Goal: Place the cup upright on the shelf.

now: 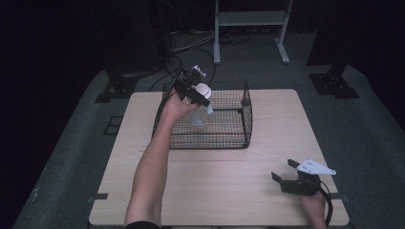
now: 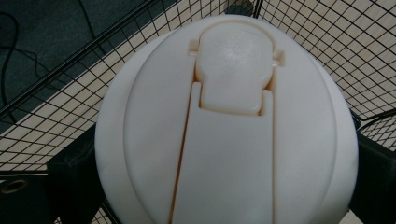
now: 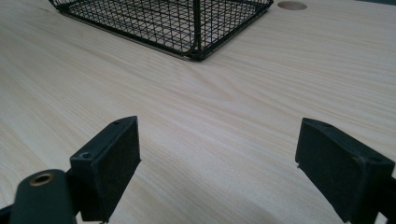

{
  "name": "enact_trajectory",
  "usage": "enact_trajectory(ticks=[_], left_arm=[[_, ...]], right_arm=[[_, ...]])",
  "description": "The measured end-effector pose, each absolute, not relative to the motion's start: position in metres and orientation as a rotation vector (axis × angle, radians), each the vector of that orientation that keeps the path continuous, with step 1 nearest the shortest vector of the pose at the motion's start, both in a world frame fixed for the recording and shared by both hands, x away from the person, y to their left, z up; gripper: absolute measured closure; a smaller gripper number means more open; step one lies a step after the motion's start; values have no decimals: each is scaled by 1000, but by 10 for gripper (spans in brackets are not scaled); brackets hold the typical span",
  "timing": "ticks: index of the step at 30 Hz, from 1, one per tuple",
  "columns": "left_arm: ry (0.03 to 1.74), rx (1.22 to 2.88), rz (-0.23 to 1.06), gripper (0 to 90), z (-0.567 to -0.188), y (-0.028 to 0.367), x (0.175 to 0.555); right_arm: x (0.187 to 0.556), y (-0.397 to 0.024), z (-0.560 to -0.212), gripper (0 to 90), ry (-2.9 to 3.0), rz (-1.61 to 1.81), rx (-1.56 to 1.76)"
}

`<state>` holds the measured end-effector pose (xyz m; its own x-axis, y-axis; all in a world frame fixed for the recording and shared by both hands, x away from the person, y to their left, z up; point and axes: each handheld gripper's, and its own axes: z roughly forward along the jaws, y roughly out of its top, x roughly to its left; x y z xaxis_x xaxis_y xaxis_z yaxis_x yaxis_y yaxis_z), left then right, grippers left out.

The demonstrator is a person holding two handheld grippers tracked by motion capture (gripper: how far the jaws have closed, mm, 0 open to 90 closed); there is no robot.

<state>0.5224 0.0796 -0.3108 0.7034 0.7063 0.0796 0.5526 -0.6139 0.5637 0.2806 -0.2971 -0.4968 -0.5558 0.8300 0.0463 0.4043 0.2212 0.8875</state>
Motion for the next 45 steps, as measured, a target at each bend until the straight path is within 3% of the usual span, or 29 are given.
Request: enact_trajectory(ticks=[20, 45], left_arm=[[985, 2360, 349, 50, -344, 79, 525], [966, 2304, 351, 20, -339, 91, 518]], right_arm=[[280, -298, -497, 129, 2059, 1303, 1136], [281, -297, -497, 129, 2079, 1289, 1125]])
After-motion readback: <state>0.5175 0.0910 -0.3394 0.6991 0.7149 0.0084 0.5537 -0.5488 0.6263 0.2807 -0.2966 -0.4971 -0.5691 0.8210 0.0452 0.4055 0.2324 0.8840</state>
